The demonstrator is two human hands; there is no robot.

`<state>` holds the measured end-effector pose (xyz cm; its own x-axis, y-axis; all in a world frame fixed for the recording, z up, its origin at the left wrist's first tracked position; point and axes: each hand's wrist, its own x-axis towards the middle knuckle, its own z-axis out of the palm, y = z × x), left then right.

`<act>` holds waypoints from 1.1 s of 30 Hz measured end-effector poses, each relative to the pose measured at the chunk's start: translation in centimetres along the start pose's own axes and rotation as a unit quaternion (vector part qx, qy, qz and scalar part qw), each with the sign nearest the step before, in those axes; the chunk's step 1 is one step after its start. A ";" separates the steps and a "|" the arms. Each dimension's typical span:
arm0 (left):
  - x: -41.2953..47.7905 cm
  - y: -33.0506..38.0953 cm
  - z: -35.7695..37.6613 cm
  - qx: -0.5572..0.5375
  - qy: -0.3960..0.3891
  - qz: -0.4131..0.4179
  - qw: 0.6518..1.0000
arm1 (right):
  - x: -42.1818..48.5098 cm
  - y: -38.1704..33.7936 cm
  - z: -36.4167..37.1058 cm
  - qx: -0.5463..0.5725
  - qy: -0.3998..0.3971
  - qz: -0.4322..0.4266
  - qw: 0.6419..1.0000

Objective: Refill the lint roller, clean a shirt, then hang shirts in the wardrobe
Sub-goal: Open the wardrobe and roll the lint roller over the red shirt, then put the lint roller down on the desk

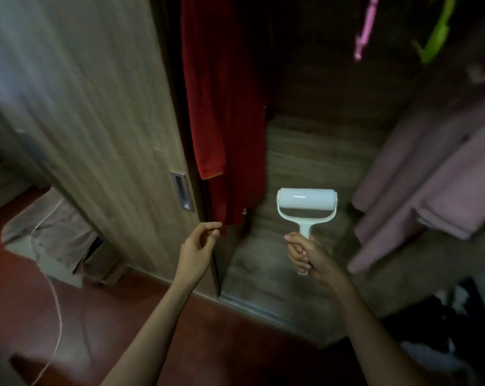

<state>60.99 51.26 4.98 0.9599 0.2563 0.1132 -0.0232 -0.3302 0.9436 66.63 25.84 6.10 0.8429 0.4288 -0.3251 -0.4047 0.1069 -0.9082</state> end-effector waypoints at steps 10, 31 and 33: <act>-11.5 -0.3 7.4 -0.008 -0.294 0.040 0.955 | -22.7 13.5 1.6 0.154 0.281 -0.047 0.946; -54.9 8.6 31.3 0.009 -0.662 0.153 0.733 | -69.1 34.5 -1.0 0.309 0.596 -0.079 0.737; -58.0 8.3 33.1 0.031 -0.670 0.176 0.720 | -71.5 35.9 -1.8 0.335 0.601 -0.043 0.725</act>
<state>14.39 3.62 -4.05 0.3061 -0.9469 -0.0986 -0.3593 -0.2109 0.9091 -7.56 -2.58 -3.67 0.4125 -0.6529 -0.6353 -0.0748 0.6707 -0.7379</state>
